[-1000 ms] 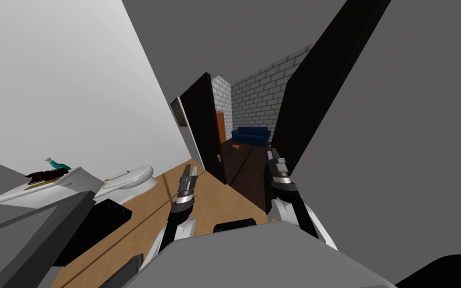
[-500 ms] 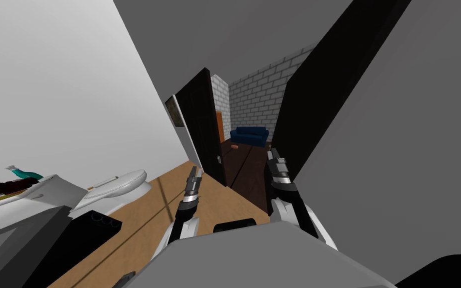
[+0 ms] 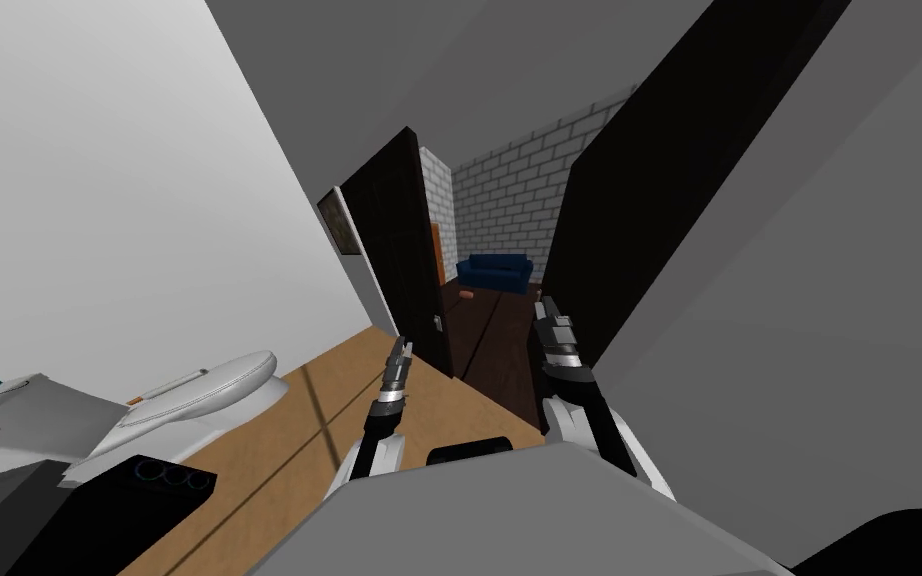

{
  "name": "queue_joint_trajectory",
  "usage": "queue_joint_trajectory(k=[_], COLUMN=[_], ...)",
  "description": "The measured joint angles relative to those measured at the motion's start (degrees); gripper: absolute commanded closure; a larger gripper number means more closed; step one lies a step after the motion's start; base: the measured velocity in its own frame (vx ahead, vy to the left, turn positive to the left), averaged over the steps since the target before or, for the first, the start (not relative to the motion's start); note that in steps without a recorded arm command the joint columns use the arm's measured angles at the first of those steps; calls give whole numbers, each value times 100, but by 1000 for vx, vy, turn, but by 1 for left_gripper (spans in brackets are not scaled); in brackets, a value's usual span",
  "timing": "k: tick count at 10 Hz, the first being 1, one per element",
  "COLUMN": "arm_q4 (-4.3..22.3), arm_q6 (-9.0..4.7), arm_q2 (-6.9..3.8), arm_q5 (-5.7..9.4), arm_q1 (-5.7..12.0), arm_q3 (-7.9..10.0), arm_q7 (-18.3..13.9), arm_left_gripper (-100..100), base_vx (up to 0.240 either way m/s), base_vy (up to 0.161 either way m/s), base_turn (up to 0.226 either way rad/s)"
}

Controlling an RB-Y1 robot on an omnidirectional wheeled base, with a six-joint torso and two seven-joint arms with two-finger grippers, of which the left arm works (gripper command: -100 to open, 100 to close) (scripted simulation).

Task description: Push the door open

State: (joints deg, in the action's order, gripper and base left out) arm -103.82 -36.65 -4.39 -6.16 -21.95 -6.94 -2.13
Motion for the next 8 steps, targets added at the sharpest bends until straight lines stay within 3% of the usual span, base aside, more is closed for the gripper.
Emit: queue_joint_trajectory(k=[2,8], arm_q4=[369,1370], arm_q6=[-87,-167], arm_q2=[0,-36], arm_q5=[1,27], arm_q1=[93,418], arm_q3=[-90,-323], arm_q7=[-7,-75], arm_left_gripper=[-100,-100], base_vx=[88,76], base_vy=[94,106], base_turn=[-96,-95])
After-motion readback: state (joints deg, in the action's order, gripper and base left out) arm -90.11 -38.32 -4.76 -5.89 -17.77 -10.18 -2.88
